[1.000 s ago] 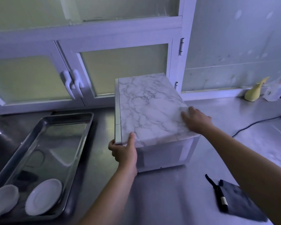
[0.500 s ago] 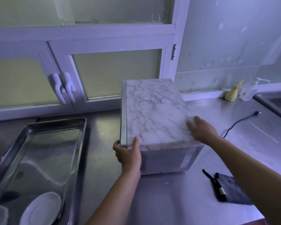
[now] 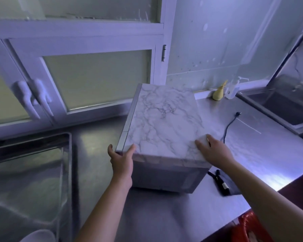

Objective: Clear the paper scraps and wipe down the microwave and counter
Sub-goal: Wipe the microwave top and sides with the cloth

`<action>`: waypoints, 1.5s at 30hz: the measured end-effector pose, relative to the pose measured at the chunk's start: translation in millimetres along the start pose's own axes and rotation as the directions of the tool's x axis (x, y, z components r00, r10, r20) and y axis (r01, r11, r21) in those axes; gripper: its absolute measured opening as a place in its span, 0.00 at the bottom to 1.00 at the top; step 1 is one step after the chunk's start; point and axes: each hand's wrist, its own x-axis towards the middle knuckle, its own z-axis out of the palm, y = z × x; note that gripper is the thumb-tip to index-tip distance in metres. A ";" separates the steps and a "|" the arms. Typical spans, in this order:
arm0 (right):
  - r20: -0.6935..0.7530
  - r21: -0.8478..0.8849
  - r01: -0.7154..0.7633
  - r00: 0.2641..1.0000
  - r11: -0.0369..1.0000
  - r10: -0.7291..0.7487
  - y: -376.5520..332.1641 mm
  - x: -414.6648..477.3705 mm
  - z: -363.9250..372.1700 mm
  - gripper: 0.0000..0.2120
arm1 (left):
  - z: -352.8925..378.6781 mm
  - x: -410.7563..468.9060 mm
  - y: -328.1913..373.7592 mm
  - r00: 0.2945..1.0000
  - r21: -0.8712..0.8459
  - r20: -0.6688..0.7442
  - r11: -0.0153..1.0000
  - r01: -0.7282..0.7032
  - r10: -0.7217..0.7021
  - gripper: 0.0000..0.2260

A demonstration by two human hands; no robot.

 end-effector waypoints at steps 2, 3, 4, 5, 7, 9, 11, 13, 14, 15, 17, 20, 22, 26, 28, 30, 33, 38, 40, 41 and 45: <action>-0.022 -0.007 -0.010 1.000 1.000 0.010 -4.2 -12.7 -0.1 0.23 | -6.0 9.4 4.7 0.999 -0.019 0.037 1.000 0.023 -0.023 0.42; -0.035 -0.014 -0.017 0.999 1.000 0.016 -7.1 -19.3 0.2 0.23 | -8.9 15.1 7.5 0.998 -0.021 0.058 0.999 0.026 -0.025 0.43; -0.047 -0.027 -0.023 0.999 0.999 0.022 -10.5 -25.6 0.7 0.23 | -11.4 20.8 11.4 0.997 -0.019 0.077 1.000 0.025 -0.023 0.43; -0.055 -0.041 -0.027 0.998 0.999 0.025 -14.4 -31.3 1.5 0.24 | -13.6 27.4 15.5 0.995 -0.018 0.092 1.000 0.026 -0.024 0.44; -0.059 -0.050 -0.034 0.998 0.998 0.032 -23.0 -41.6 3.5 0.24 | -17.8 40.9 25.1 0.992 -0.017 0.125 0.999 0.038 -0.035 0.45; -0.050 -0.027 -0.039 0.998 0.999 0.038 -31.9 -50.7 5.3 0.25 | -22.5 54.9 35.3 0.986 -0.003 0.160 0.999 0.045 -0.043 0.46; -0.029 0.001 -0.042 0.999 0.999 0.042 -42.6 -58.8 6.9 0.25 | -27.6 69.1 44.6 0.979 -0.001 0.203 0.999 0.036 -0.035 0.47; -0.006 0.048 -0.038 0.999 0.998 0.038 -53.8 -66.7 9.8 0.25 | -32.9 80.5 51.9 0.975 0.019 0.221 1.000 0.017 -0.020 0.47; 0.004 0.081 -0.031 1.000 0.996 0.031 -58.2 -70.4 12.2 0.24 | -34.8 85.1 54.0 0.976 0.032 0.216 0.999 0.004 -0.011 0.46; 0.011 0.115 -0.025 1.000 0.993 0.024 -61.4 -74.1 14.8 0.23 | -36.2 88.5 54.4 0.979 0.034 0.204 0.999 -0.009 0.002 0.45; 0.015 0.160 -0.017 1.000 0.987 0.014 -62.8 -82.3 19.4 0.22 | -36.8 89.0 50.0 0.986 0.007 0.165 1.000 -0.025 0.024 0.43; 0.011 0.204 0.024 1.000 0.979 -0.027 -57.2 -90.7 21.5 0.21 | -36.3 80.9 36.7 0.996 -0.068 0.084 0.998 -0.019 0.025 0.41; 0.036 0.261 0.058 0.997 0.964 -0.070 -52.4 -91.6 21.0 0.20 | -34.4 76.3 30.0 1.000 -0.099 0.025 0.995 -0.008 0.011 0.42; 0.116 0.334 0.085 0.985 0.939 -0.131 -35.1 -82.2 15.8 0.20 | -23.8 63.0 29.2 0.990 -0.062 -0.133 0.997 -0.046 0.038 0.43; 0.156 0.373 0.069 0.978 0.925 -0.135 -18.9 -71.8 6.6 0.25 | -16.6 45.7 29.1 0.973 -0.002 -0.203 0.994 -0.110 0.107 0.42; 0.127 0.435 0.069 0.982 0.898 -0.137 0.4 -51.2 -7.7 0.21 | -5.6 16.9 25.6 0.961 0.049 -0.208 0.983 -0.178 0.185 0.39; -0.017 0.508 0.081 0.996 0.858 -0.084 29.8 -4.0 -33.6 0.16 | 19.5 -37.7 7.9 0.948 0.072 -0.141 0.958 -0.276 0.284 0.37; -0.043 0.339 0.126 0.992 0.932 -0.118 64.2 86.2 -50.1 0.29 | 64.1 -100.7 -28.2 0.966 0.086 -0.130 0.973 -0.216 0.225 0.40; -0.012 0.262 0.164 0.986 0.951 -0.167 65.5 120.1 -48.8 0.33 | 79.2 -110.8 -34.0 0.959 0.052 -0.175 0.975 -0.217 0.223 0.41; -0.001 0.226 0.175 0.984 0.958 -0.179 64.3 136.7 -48.8 0.34 | 86.2 -112.5 -35.2 0.953 0.025 -0.203 0.974 -0.226 0.227 0.40; -0.019 0.109 0.174 0.985 0.979 -0.173 58.9 198.4 -57.5 0.35 | 107.9 -112.9 -33.7 0.939 -0.115 -0.299 0.970 -0.212 0.170 0.36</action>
